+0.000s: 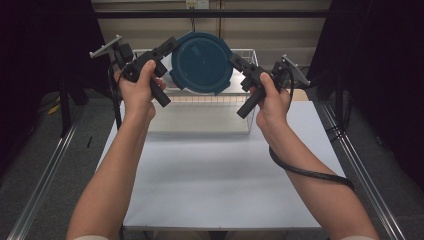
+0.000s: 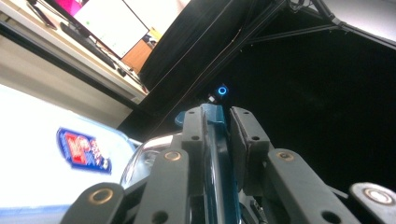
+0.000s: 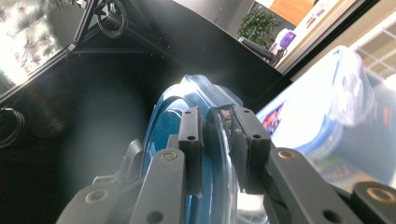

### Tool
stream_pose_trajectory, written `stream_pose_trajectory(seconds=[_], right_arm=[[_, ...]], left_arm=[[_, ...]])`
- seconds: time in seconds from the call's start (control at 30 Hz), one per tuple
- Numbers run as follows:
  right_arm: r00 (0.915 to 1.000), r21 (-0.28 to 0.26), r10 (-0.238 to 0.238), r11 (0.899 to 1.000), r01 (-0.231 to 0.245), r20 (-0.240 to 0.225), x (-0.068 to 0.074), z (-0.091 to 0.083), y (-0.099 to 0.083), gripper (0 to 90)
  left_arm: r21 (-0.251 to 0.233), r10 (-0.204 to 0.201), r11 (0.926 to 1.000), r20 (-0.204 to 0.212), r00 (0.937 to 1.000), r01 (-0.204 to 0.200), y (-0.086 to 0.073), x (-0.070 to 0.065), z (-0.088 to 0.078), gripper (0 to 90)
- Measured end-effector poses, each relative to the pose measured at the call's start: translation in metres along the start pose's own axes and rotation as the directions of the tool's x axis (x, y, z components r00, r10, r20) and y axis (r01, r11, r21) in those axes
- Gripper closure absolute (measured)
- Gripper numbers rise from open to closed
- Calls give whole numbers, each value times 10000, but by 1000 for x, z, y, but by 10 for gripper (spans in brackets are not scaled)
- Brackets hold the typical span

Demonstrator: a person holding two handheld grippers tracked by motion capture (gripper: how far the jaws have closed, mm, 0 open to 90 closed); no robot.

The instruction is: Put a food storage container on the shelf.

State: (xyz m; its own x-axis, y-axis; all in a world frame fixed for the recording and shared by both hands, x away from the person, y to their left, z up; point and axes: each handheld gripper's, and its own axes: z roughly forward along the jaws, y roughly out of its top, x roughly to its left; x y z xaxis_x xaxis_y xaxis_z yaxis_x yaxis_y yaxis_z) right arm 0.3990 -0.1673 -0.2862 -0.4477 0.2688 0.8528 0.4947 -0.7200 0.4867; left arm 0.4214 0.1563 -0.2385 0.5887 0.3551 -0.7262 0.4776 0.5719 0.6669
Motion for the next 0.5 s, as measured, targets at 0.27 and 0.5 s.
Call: stream_pose_trajectory(seconds=[0.27, 0.5], right_arm=[[9999, -165, -66, 9998, 68, 89, 1, 19, 13, 753], [9995, -133, -148, 9998, 151, 262, 4, 43, 27, 752]], left_arm=[[-96, -189, 9998, -6, 9998, 189, 18, 10, 15, 767], [-274, -579, 9980, -86, 9983, 576, 34, 20, 25, 767]])
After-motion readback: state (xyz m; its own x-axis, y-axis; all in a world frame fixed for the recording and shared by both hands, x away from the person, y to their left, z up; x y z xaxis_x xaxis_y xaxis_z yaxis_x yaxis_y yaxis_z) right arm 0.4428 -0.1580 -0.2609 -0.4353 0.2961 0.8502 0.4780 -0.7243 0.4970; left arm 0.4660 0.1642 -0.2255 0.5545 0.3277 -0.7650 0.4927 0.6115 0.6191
